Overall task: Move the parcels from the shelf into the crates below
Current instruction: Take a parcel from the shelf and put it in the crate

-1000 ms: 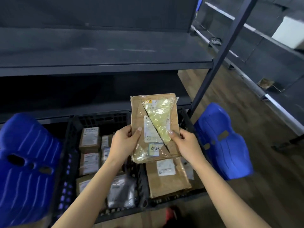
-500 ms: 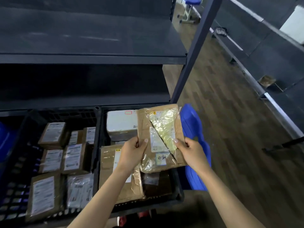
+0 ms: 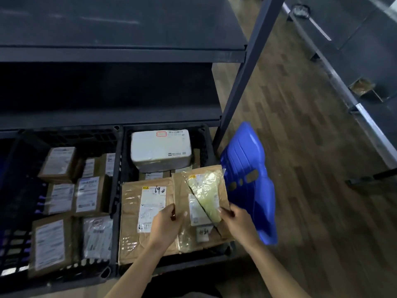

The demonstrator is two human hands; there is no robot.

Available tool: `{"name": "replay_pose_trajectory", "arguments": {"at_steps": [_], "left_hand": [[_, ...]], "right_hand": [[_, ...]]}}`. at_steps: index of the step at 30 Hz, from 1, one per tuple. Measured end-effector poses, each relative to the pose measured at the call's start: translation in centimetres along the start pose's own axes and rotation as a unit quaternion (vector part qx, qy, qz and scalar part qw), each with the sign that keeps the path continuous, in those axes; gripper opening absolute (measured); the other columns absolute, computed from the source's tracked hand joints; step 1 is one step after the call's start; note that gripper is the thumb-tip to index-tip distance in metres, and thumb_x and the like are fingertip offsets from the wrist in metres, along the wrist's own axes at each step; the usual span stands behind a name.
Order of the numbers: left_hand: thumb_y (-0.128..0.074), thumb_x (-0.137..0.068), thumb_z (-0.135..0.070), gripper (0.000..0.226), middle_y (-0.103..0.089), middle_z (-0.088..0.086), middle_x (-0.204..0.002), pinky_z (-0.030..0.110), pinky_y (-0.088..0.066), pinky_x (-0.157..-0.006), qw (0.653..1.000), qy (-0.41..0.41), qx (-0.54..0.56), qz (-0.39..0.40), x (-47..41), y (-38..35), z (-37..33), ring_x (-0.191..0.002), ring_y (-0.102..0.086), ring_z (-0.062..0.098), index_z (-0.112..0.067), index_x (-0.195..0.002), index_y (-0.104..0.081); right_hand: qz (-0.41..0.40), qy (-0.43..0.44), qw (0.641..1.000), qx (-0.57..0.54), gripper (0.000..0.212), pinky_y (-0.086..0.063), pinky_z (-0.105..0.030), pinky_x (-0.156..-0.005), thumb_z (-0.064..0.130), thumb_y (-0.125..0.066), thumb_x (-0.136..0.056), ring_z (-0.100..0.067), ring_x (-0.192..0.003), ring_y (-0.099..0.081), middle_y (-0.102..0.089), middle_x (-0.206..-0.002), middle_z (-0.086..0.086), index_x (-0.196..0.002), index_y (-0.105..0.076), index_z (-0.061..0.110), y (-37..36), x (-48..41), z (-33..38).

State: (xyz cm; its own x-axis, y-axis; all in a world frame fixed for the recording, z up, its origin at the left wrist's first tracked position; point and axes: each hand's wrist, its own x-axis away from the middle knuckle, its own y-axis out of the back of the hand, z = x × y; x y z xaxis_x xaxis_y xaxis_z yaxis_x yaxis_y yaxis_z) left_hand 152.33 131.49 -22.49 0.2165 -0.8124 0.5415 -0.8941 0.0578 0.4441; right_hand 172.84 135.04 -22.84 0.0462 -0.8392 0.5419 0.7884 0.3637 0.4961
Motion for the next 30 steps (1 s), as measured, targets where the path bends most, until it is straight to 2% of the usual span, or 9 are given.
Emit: {"name": "replay_pose_trajectory", "arguments": {"at_steps": [3,6,10,12,15,18,22,26,30], "left_hand": [[-0.065,-0.088,-0.016,0.009,-0.070,-0.009,-0.079,0.011,-0.041,-0.053,1.000,-0.002,-0.028,-0.002,-0.4,-0.1,0.8,-0.071,-0.065,0.006,-0.022,-0.082,-0.063],[-0.065,-0.087,-0.014,0.011,-0.067,-0.015,-0.077,0.006,-0.037,-0.048,0.999,0.002,-0.043,-0.011,-0.5,-0.4,1.1,-0.066,-0.059,-0.004,-0.025,-0.087,-0.063],[-0.065,-0.086,-0.010,0.026,-0.067,-0.018,-0.072,0.009,-0.038,-0.045,0.999,0.002,-0.026,-0.044,-0.1,-0.7,1.5,-0.056,-0.059,-0.002,-0.034,-0.075,-0.060],[-0.064,-0.085,-0.006,0.019,-0.072,-0.014,-0.084,0.009,-0.041,-0.048,0.998,0.004,-0.007,-0.060,0.2,-1.1,1.8,-0.060,-0.059,-0.001,-0.024,-0.090,-0.069],[-0.065,-0.086,-0.005,0.035,-0.072,0.000,-0.106,0.004,-0.044,-0.055,0.998,0.017,0.007,-0.068,0.5,-1.5,2.1,-0.067,-0.057,-0.011,-0.013,-0.120,-0.066],[-0.065,-0.085,-0.003,0.036,-0.073,-0.005,-0.096,0.008,-0.046,-0.054,0.998,0.029,0.013,-0.049,0.5,-1.7,2.0,-0.068,-0.066,0.000,-0.013,-0.119,-0.065],[-0.065,-0.081,0.000,0.031,-0.068,-0.017,-0.061,0.018,-0.047,-0.050,0.998,0.042,-0.008,-0.042,0.0,-1.4,1.9,-0.055,-0.066,0.006,-0.030,-0.088,-0.065],[-0.059,-0.077,0.004,0.026,-0.070,-0.003,-0.066,0.033,-0.052,-0.054,0.996,0.046,-0.061,-0.049,-0.7,-2.1,1.2,-0.062,-0.067,0.019,-0.023,-0.078,-0.059],[-0.047,-0.077,0.013,0.024,-0.053,0.000,-0.059,0.017,-0.031,-0.035,0.989,0.050,-0.130,-0.044,-1.4,-3.1,0.6,-0.053,-0.052,0.016,-0.010,-0.076,-0.055]], "right_hand": [[0.007,-0.007,0.999,0.030,0.030,-0.046,-0.018,-0.057,0.039,-0.057,-0.094,-0.005,-0.069,-0.065,-0.071,-0.087,0.006,-0.114,-0.067,0.018,-0.7,-0.2,-1.1],[0.009,-0.008,0.999,0.033,0.036,-0.043,-0.024,-0.055,0.043,-0.056,-0.094,-0.013,-0.062,-0.064,-0.072,-0.081,-0.003,-0.108,-0.068,0.012,-1.1,-0.4,-1.8],[0.019,0.002,0.999,0.028,0.032,-0.037,-0.017,-0.049,0.041,-0.054,-0.095,0.000,-0.050,-0.053,-0.066,-0.070,0.003,-0.109,-0.068,0.015,-1.4,-0.8,-2.0],[0.029,-0.011,1.000,0.002,0.029,-0.045,-0.018,-0.060,0.036,-0.053,-0.097,0.001,-0.066,-0.061,-0.070,-0.083,0.003,-0.113,-0.067,0.016,-1.4,-1.1,-2.2],[0.052,-0.049,0.997,-0.042,0.030,-0.050,-0.029,-0.089,0.033,-0.050,-0.099,-0.010,-0.101,-0.062,-0.068,-0.110,0.006,-0.124,-0.061,0.020,-1.5,-1.4,-2.6],[0.057,-0.077,0.994,-0.046,0.031,-0.050,-0.035,-0.093,0.033,-0.048,-0.100,-0.013,-0.104,-0.062,-0.067,-0.114,0.004,-0.126,-0.059,0.022,-2.1,-1.5,-3.0],[0.045,-0.082,0.995,-0.029,0.034,-0.053,-0.028,-0.079,0.037,-0.049,-0.098,-0.011,-0.097,-0.063,-0.067,-0.111,0.004,-0.127,-0.058,0.022,-2.6,-1.8,-3.3],[0.040,-0.115,0.992,-0.046,0.028,-0.046,-0.014,-0.053,0.036,-0.051,-0.098,-0.006,-0.074,-0.064,-0.068,-0.088,0.006,-0.122,-0.060,0.026,-2.8,-2.3,-3.1],[0.034,-0.152,0.987,-0.040,0.026,-0.043,-0.018,-0.051,0.032,-0.051,-0.098,-0.011,-0.070,-0.064,-0.066,-0.080,0.003,-0.117,-0.062,0.018,-3.6,-3.2,-3.3]]}}
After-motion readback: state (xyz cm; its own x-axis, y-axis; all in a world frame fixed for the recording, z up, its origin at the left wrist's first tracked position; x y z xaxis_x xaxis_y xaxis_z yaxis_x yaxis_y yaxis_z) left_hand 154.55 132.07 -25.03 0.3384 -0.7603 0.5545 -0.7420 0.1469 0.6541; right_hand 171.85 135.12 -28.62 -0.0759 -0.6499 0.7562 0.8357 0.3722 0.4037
